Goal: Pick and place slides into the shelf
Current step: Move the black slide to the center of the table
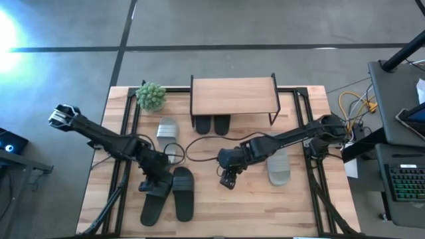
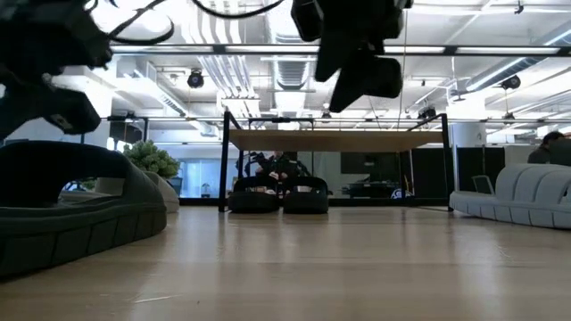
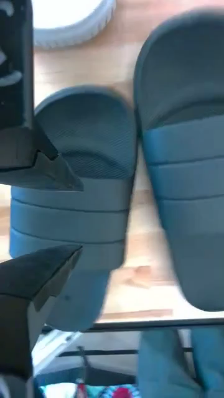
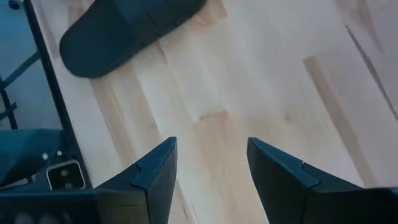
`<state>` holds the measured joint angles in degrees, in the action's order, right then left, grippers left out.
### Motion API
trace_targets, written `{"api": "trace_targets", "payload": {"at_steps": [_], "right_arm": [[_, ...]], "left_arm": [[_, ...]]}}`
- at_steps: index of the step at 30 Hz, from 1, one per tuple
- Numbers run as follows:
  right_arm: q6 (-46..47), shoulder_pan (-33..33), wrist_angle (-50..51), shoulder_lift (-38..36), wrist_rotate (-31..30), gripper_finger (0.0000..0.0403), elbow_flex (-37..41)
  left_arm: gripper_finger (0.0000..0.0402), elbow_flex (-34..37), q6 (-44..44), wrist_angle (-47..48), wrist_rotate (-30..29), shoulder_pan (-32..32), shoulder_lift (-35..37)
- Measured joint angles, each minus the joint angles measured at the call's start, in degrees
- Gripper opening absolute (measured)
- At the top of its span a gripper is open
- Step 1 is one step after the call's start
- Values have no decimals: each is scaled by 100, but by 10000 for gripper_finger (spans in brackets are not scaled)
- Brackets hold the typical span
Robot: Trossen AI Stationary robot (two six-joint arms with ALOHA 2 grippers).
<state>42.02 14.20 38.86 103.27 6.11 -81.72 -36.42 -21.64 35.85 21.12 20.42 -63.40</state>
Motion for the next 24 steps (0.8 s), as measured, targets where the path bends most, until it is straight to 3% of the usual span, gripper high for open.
{"api": "trace_targets", "payload": {"at_steps": [6, 17, 24], "right_arm": [[196, 141, -20, -101, -23, 187, 204], [540, 431, -14, -167, -145, 187, 404], [553, 444, -10, -167, -164, 187, 438]], "left_arm": [[134, 46, 357, -246, 1097, -337, -361], [134, 46, 1258, -243, 1179, -1009, -749], [134, 72, 1784, -215, 1875, -1181, -1185]]}}
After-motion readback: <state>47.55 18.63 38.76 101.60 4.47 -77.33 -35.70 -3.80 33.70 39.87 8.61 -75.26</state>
